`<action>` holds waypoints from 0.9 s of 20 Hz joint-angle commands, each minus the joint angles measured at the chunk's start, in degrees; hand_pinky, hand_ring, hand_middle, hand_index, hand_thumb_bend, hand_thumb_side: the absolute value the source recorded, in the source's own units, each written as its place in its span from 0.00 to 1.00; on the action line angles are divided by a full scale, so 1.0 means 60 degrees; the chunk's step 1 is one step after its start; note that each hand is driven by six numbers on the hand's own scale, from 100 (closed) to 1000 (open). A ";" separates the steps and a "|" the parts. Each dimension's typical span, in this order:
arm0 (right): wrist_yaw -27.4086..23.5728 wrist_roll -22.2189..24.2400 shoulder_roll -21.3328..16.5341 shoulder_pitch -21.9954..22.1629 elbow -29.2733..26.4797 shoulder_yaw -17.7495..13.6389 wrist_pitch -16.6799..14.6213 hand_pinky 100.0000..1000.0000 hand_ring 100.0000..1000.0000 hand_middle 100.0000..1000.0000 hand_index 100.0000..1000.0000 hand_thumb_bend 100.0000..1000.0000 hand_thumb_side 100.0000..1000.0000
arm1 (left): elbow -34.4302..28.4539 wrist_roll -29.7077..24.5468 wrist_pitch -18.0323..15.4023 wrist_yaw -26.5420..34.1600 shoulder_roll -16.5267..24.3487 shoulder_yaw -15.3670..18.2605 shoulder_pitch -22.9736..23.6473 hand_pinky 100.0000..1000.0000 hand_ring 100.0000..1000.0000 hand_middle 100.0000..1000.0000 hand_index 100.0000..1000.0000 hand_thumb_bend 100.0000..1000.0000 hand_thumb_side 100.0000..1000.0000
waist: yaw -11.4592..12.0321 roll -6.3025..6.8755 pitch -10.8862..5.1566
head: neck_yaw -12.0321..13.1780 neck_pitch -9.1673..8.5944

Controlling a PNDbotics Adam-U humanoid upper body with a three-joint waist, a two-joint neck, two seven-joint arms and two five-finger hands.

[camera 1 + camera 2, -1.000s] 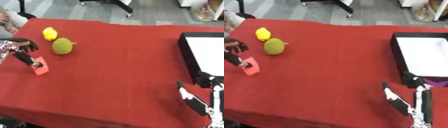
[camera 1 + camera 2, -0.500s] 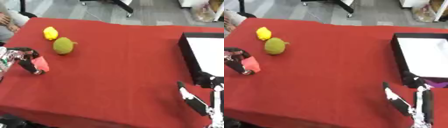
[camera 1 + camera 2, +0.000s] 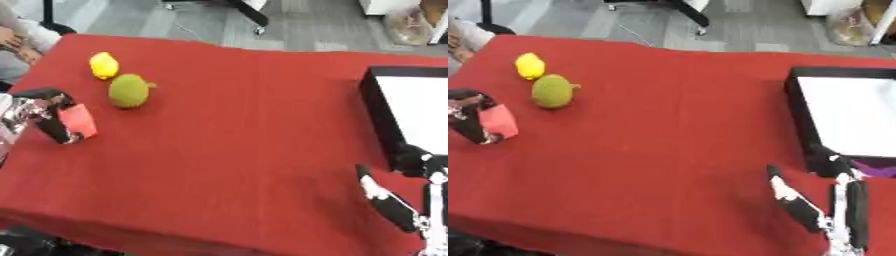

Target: Pick up the objects with one hand, pass them to the other hand, and then place them into the box on the other side of the table.

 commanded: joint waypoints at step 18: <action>0.1224 0.1239 -0.0123 -0.0899 -0.1154 0.0791 0.0158 0.55 0.56 0.55 0.76 0.54 0.32 | -0.4262 0.1101 0.0719 0.6915 -0.2532 -0.2027 -0.1320 0.66 0.52 0.46 0.60 0.00 0.49 | -0.0094 -0.0229 -0.0111 | -0.0174 -0.0016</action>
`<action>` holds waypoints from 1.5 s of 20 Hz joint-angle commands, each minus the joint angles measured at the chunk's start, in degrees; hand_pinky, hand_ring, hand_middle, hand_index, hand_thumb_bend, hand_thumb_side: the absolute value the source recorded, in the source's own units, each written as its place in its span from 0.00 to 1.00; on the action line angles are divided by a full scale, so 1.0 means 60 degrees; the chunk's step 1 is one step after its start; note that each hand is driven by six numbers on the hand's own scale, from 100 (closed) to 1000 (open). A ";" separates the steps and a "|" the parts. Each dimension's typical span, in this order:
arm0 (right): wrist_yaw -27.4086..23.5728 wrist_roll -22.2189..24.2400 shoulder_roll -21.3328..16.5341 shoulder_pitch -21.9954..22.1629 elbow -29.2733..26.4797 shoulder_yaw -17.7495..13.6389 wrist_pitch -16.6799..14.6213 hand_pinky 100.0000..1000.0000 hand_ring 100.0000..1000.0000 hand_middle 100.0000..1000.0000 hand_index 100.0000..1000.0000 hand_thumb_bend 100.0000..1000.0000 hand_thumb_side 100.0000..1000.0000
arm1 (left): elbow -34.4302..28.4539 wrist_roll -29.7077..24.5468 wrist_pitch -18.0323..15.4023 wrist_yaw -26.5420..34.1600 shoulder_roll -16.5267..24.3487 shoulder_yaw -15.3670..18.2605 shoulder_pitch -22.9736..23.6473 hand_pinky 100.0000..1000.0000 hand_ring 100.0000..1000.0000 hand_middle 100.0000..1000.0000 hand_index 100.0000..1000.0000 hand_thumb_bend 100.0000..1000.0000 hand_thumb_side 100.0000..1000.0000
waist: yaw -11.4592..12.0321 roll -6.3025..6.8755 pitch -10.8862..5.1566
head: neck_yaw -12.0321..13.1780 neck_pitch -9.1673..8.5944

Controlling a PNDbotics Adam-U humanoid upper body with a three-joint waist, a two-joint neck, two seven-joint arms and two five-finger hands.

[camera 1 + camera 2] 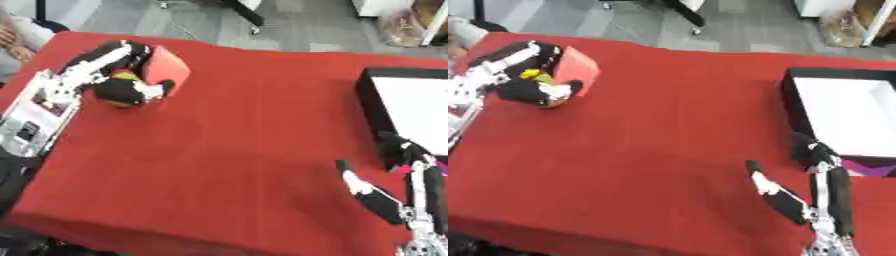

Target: Pick up the objects with one hand, pass them to the other hand, and then place them into the box on the other side of the table.

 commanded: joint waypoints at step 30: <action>0.1844 0.3110 -0.0452 -0.1537 -0.2309 0.1081 -0.0474 0.68 0.70 0.68 0.82 0.51 0.33 | -0.0203 -0.1012 0.1275 0.3702 -0.1674 -0.1910 -0.0760 0.66 0.55 0.48 0.62 0.00 0.60 | 0.0118 -0.0147 -0.0072 | -0.0339 -0.0016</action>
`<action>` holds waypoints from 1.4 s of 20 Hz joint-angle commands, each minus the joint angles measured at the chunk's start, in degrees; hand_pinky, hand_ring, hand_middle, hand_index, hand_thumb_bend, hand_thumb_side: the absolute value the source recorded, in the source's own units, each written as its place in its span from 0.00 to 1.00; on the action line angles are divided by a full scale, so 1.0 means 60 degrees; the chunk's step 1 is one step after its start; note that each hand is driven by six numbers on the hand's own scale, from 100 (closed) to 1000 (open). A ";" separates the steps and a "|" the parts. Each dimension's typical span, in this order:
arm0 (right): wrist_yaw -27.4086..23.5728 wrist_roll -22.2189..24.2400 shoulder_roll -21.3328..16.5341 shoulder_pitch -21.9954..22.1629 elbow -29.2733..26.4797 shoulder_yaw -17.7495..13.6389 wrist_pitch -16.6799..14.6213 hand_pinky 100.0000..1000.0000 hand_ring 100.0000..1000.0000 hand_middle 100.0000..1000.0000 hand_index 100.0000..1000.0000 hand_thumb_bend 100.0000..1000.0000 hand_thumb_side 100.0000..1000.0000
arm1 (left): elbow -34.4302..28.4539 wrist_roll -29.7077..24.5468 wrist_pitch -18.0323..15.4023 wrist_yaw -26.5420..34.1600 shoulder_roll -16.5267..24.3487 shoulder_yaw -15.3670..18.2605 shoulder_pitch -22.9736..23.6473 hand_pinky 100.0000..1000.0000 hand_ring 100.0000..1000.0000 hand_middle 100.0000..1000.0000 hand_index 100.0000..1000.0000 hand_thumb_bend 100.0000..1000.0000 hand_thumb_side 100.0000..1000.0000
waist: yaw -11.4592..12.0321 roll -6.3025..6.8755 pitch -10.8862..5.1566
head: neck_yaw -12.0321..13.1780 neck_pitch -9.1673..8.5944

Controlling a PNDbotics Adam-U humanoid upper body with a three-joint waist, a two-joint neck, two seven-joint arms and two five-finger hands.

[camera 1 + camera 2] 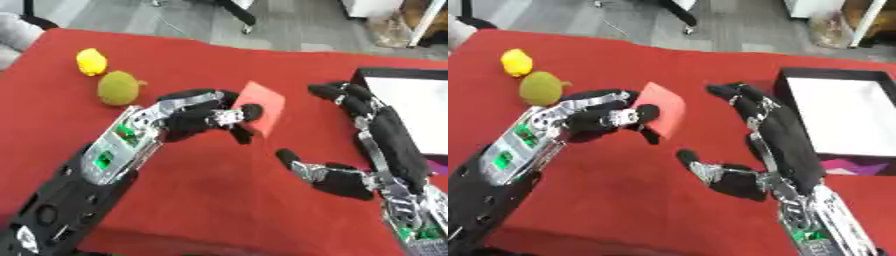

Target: Pick up the objects with one hand, pass them to the other hand, and then place them into the box on the other side of the table.

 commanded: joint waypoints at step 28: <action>-0.0603 -0.0149 -0.0020 -0.0374 -0.0356 0.0220 0.0006 0.65 0.66 0.65 0.82 0.55 0.37 | -0.0370 -0.0704 -0.0095 0.0447 -0.0250 -0.0620 -0.0283 0.68 0.59 0.50 0.63 0.01 0.60 | -0.0077 0.0021 -0.0061 | -0.0095 -0.0018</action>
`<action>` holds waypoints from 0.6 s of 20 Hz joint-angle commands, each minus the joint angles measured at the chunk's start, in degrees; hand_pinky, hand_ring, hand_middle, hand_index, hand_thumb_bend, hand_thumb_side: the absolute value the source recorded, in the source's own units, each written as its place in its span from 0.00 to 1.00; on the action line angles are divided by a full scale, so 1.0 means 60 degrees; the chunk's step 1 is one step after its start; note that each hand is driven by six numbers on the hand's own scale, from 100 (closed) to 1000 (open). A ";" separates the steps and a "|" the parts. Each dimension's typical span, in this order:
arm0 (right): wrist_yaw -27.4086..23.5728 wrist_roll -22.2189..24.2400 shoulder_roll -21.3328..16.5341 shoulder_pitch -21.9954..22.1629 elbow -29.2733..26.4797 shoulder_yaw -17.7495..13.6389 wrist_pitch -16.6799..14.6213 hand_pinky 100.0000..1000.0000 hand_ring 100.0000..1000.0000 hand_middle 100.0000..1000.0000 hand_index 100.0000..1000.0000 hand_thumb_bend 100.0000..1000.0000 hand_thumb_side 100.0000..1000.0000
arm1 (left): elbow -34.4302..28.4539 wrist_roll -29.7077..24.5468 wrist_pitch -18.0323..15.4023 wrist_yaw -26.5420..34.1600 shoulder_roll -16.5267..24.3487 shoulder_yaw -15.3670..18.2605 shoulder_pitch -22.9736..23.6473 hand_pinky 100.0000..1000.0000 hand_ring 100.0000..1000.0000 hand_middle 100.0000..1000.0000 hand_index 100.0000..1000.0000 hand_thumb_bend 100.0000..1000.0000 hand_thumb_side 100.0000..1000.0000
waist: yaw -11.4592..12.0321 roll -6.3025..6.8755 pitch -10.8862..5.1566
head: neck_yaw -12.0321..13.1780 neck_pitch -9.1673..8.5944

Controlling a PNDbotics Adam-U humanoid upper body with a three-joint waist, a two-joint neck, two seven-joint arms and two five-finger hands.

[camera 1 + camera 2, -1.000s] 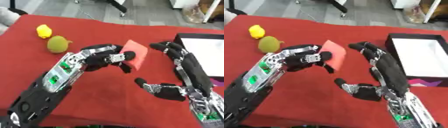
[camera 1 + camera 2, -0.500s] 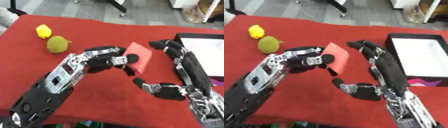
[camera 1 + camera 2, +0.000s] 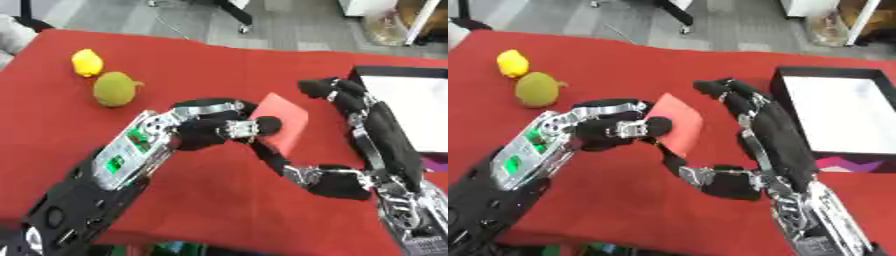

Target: Pick up the objects with one hand, pass them to the other hand, and then place them into the box on the other side of the table.

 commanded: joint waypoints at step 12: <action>-0.0312 -0.0149 -0.0044 -0.0220 -0.0138 0.0050 0.0015 0.58 0.57 0.57 0.78 0.48 0.33 | -0.0334 -0.0306 -0.0050 0.0165 -0.0039 -0.0092 -0.0159 0.69 0.60 0.51 0.64 0.01 0.61 | -0.0022 0.0005 -0.0073 | -0.0059 -0.0018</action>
